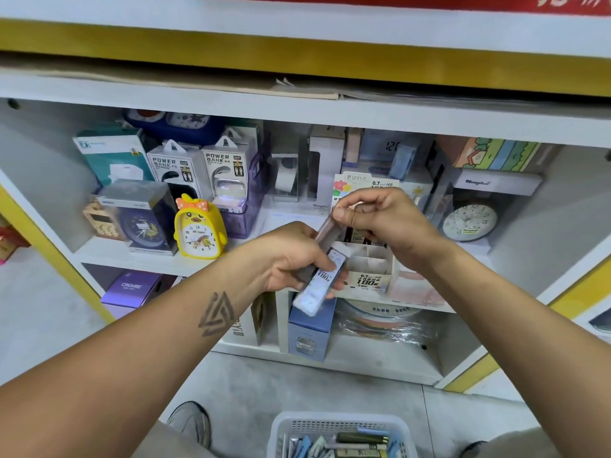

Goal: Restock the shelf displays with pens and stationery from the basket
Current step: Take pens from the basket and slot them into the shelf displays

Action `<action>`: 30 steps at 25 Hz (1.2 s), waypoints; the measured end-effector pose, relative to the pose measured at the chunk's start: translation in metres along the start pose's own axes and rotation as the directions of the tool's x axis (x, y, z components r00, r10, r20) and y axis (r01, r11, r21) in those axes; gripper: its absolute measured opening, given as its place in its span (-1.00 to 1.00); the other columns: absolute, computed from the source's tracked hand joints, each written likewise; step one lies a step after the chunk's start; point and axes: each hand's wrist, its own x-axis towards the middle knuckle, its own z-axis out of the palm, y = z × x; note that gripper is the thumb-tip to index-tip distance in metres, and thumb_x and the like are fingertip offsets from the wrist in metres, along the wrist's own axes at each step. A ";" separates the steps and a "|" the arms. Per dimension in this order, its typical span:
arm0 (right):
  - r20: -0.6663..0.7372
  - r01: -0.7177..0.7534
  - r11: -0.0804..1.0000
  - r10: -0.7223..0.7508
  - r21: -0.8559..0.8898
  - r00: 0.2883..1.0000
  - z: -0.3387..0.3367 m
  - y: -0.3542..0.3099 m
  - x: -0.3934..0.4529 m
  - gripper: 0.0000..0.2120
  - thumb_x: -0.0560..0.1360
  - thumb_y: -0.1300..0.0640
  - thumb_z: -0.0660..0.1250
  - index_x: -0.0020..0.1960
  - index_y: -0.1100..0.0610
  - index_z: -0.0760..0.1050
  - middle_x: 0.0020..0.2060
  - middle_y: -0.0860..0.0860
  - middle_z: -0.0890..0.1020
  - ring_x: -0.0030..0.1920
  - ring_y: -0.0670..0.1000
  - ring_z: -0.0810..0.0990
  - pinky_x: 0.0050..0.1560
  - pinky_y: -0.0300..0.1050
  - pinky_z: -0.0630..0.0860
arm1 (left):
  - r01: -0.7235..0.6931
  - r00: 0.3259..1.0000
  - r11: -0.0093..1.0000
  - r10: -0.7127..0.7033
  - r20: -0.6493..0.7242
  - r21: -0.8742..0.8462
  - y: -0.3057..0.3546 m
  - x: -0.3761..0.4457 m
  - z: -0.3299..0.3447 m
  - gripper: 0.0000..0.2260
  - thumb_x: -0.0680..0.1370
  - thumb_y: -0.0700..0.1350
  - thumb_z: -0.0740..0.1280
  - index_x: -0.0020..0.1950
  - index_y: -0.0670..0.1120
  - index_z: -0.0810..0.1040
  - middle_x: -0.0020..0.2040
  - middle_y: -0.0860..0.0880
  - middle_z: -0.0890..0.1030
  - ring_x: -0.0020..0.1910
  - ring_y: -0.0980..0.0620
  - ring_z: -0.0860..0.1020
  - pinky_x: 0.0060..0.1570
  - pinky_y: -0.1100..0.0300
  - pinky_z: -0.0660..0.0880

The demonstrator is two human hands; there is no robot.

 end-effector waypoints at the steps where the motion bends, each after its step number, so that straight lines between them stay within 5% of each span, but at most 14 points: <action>1: -0.020 -0.022 0.999 0.023 0.024 1.000 -0.004 -0.001 0.001 -0.87 0.46 0.19 0.52 -0.06 0.25 0.65 -0.39 0.14 0.64 -0.46 -0.04 0.51 -0.47 -0.24 0.38 | 0.008 0.999 0.999 -0.006 -0.040 0.044 -0.002 0.001 -0.001 -0.74 0.53 -0.48 0.25 0.21 -0.36 0.45 -0.04 -0.35 0.66 -0.12 -0.26 0.68 -0.10 -0.16 0.63; 4: -0.048 -0.017 0.999 0.018 0.030 0.999 -0.016 -0.001 0.002 -0.84 0.50 0.15 0.49 -0.07 0.26 0.60 -0.29 0.25 0.68 -0.43 0.08 0.57 -0.49 -0.20 0.35 | 0.030 0.992 1.000 -0.030 -0.126 -0.002 -0.004 0.004 -0.007 -0.86 0.57 -0.48 0.18 0.04 -0.32 0.47 -0.17 -0.29 0.63 -0.19 -0.21 0.64 -0.04 -0.15 0.60; 7: -0.106 0.069 0.984 -0.087 -0.163 0.990 -0.026 -0.001 0.003 -0.89 0.51 0.21 0.48 -0.09 0.16 0.54 -0.27 0.30 0.66 -0.41 0.05 0.56 -0.41 -0.15 0.44 | 0.056 0.983 0.994 -0.072 -0.171 -0.092 -0.003 0.004 -0.014 -0.84 0.60 -0.46 0.12 -0.04 -0.31 0.46 -0.21 -0.25 0.58 -0.23 -0.16 0.59 -0.06 -0.11 0.58; 10: -0.116 0.118 0.909 -0.178 -0.400 0.977 -0.032 0.003 0.005 -0.79 0.50 0.24 0.46 -0.03 0.01 0.49 -0.31 0.14 0.65 -0.34 0.03 0.60 -0.24 -0.01 0.55 | 0.027 0.972 0.991 -0.056 -0.227 -0.129 0.000 0.002 -0.016 -0.85 0.59 -0.47 0.12 0.00 -0.34 0.47 -0.21 -0.25 0.58 -0.27 -0.16 0.58 -0.28 -0.07 0.61; 14: -0.108 0.223 0.715 -0.386 -0.662 0.916 -0.024 0.009 0.005 -0.85 0.50 0.15 0.48 0.02 -0.04 0.60 -0.20 -0.11 0.65 -0.21 -0.09 0.60 -0.13 -0.15 0.57 | -0.023 0.965 0.989 -0.016 -0.263 -0.146 0.002 0.002 -0.014 -0.82 0.58 -0.48 0.15 0.13 -0.36 0.46 -0.17 -0.29 0.59 -0.27 -0.18 0.60 -0.41 -0.04 0.61; 21: -0.055 0.316 0.617 -0.505 -0.720 0.861 -0.022 0.008 0.010 -0.84 0.53 0.22 0.43 0.10 0.09 0.62 -0.14 0.04 0.71 -0.11 0.06 0.67 -0.04 0.01 0.61 | -0.026 0.968 0.987 -0.015 -0.252 -0.160 0.002 0.002 -0.013 -0.82 0.58 -0.48 0.15 0.12 -0.35 0.47 -0.19 -0.27 0.59 -0.24 -0.18 0.60 -0.20 -0.12 0.59; 27: -0.014 0.315 0.479 -0.566 -0.819 0.824 -0.018 0.014 0.009 -0.81 0.54 0.18 0.42 0.14 0.15 0.55 -0.14 0.09 0.71 -0.14 0.18 0.65 -0.13 0.02 0.57 | -0.039 0.971 0.984 -0.004 -0.240 -0.175 0.002 0.002 -0.010 -0.84 0.58 -0.48 0.17 0.09 -0.36 0.49 -0.14 -0.30 0.60 -0.21 -0.19 0.61 -0.14 -0.15 0.60; 30: 0.115 0.390 0.344 -0.606 -0.854 0.787 -0.008 0.020 0.007 -0.89 0.59 0.16 0.37 0.02 0.21 0.52 -0.24 0.10 0.67 -0.26 0.20 0.61 -0.28 0.08 0.55 | -0.055 0.972 0.982 0.011 -0.235 -0.181 0.001 0.004 -0.010 -0.86 0.56 -0.49 0.20 -0.04 -0.31 0.50 -0.17 -0.30 0.60 -0.23 -0.21 0.62 -0.15 -0.17 0.61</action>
